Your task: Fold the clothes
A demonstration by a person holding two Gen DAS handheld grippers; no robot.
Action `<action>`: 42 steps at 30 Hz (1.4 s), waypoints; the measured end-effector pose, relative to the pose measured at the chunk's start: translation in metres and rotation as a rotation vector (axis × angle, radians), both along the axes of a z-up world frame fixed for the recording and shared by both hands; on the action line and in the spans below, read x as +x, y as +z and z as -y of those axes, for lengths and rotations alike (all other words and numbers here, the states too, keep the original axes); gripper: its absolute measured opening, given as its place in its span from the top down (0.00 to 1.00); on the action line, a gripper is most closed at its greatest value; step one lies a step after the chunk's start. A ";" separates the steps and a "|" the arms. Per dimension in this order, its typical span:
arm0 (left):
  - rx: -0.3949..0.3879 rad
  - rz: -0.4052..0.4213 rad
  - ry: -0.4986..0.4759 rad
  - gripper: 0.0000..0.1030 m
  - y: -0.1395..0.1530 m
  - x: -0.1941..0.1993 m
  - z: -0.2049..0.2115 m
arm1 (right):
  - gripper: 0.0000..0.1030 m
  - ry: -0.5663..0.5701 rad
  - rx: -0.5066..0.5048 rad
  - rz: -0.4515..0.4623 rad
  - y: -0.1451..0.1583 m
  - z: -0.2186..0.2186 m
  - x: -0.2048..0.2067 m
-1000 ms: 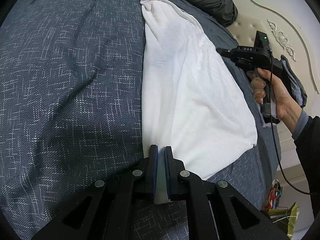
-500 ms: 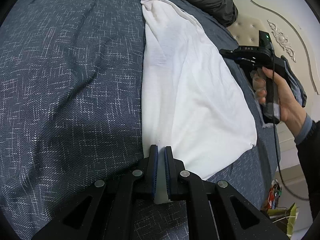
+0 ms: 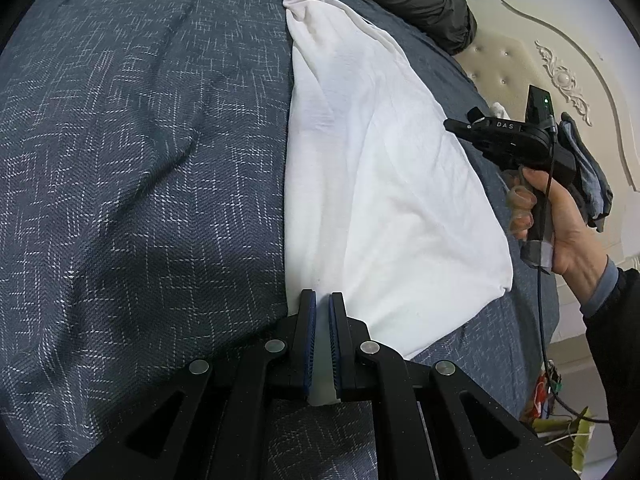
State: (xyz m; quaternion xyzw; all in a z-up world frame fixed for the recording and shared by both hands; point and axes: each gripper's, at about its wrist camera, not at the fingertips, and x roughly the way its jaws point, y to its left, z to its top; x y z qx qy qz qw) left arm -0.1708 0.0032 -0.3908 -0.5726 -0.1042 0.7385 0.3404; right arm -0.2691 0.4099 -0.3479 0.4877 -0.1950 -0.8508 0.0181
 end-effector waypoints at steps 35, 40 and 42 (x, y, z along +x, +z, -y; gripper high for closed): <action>0.012 0.013 0.012 0.94 -0.003 0.001 0.005 | 0.61 0.588 0.612 0.064 0.042 0.256 -0.178; 0.018 0.017 0.011 0.94 -0.003 0.000 0.004 | 0.62 0.588 0.683 0.090 0.023 0.262 -0.195; 0.018 0.018 0.010 0.94 -0.004 0.000 0.003 | 0.63 0.585 0.685 0.090 0.020 0.262 -0.198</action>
